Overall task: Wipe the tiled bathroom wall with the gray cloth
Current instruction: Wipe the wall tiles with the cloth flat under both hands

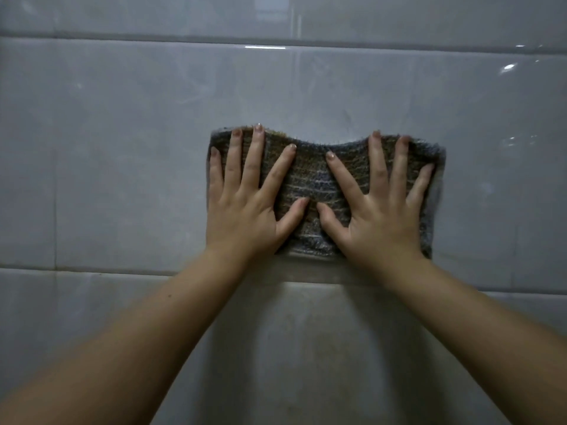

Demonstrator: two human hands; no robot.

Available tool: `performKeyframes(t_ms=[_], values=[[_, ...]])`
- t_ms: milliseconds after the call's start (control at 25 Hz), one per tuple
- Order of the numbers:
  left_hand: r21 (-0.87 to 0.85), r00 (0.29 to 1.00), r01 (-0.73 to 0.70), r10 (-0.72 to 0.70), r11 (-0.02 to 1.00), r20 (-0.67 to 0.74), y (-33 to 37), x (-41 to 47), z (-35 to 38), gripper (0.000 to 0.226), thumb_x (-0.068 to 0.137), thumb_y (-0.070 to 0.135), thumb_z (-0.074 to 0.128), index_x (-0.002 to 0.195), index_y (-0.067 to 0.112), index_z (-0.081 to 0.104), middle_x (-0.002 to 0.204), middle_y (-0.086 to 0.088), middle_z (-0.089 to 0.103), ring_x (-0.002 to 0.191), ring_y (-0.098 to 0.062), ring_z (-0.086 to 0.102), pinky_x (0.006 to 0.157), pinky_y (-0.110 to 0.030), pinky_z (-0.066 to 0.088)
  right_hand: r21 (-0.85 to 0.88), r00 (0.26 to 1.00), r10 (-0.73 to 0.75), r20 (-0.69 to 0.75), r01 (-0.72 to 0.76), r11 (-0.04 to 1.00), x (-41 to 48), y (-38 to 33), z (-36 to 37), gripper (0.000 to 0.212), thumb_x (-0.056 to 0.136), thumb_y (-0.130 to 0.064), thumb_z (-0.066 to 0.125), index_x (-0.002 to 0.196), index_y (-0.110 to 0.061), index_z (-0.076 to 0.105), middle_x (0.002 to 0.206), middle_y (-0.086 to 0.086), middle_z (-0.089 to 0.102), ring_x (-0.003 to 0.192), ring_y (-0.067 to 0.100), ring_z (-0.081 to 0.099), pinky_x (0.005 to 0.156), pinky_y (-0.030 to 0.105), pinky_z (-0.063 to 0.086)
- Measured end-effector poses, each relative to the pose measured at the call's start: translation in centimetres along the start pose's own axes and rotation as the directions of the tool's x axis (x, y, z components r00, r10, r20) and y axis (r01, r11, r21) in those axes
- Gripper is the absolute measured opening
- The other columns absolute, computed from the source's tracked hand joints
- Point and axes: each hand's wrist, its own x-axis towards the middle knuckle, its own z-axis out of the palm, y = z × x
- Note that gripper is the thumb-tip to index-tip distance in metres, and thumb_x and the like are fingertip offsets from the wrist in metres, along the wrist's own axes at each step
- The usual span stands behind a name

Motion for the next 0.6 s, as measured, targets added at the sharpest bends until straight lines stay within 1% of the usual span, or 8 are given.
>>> performKeyframes(t_ms=[80,160,280,360,480,600], values=[[-0.01,1.0,-0.01,0.01,1.0,-0.004,1.2,-0.8,0.1,0.067,0.094,0.062,0.041,0.152,0.027,0.036,0.16,-0.017,0.024,0.149,-0.04,0.017,0.119,-0.06,0.012,-0.005,1.0,-0.001,-0.015,0.001,1.0,-1.3,0.9,0.1,0.066,0.091,-0.062,0.039,0.151,-0.036,0.029,0.16,0.018,0.015,0.146,0.047,0.008,0.111,0.069,0.005],[-0.036,0.999,-0.038,0.038,0.999,0.0,3.0,-3.4,0.2,0.067,0.094,0.06,0.044,0.151,0.026,0.038,0.159,-0.018,0.025,0.148,-0.042,0.018,0.118,-0.061,0.013,-0.001,1.0,0.002,-0.018,-0.002,1.0,-4.1,1.6,0.2,0.066,0.091,-0.06,0.041,0.15,-0.034,0.031,0.159,0.019,0.018,0.145,0.048,0.01,0.111,0.07,0.006],[-0.026,0.999,-0.041,0.042,0.999,0.032,5.7,-6.5,0.4,0.068,0.093,0.061,0.044,0.151,0.027,0.035,0.159,-0.019,0.026,0.147,-0.043,0.02,0.118,-0.062,0.014,0.001,0.999,-0.051,0.009,0.051,0.999,-7.6,2.9,-0.1,0.067,0.087,-0.058,0.045,0.148,-0.033,0.034,0.158,0.02,0.021,0.144,0.048,0.013,0.111,0.07,0.008],[-0.027,0.998,-0.05,0.051,0.998,0.029,6.9,-5.4,0.6,0.069,0.092,0.062,0.044,0.151,0.028,0.035,0.159,-0.018,0.026,0.147,-0.042,0.019,0.118,-0.061,0.014,-0.013,0.996,-0.088,0.014,0.088,0.996,-7.2,4.7,-0.2,0.067,0.087,-0.058,0.046,0.148,-0.033,0.034,0.158,0.019,0.022,0.145,0.047,0.014,0.111,0.07,0.009],[-0.027,0.999,-0.04,0.04,0.999,0.002,8.5,-0.9,1.0,0.068,0.093,0.063,0.043,0.151,0.029,0.037,0.159,-0.016,0.026,0.148,-0.04,0.019,0.118,-0.061,0.014,-0.008,1.0,-0.016,-0.006,0.016,1.0,-4.3,7.4,-0.4,0.065,0.089,-0.058,0.042,0.149,-0.034,0.033,0.16,0.016,0.018,0.146,0.044,0.01,0.112,0.066,0.003],[-0.029,1.0,-0.003,0.003,1.0,-0.013,10.2,1.1,1.5,0.067,0.094,0.064,0.041,0.151,0.029,0.037,0.16,-0.015,0.026,0.149,-0.039,0.018,0.119,-0.06,0.012,0.004,0.999,0.033,-0.025,-0.033,0.999,-4.1,9.2,-0.5,0.063,0.091,-0.057,0.04,0.149,-0.033,0.032,0.16,0.016,0.018,0.147,0.043,0.01,0.113,0.065,0.004]])
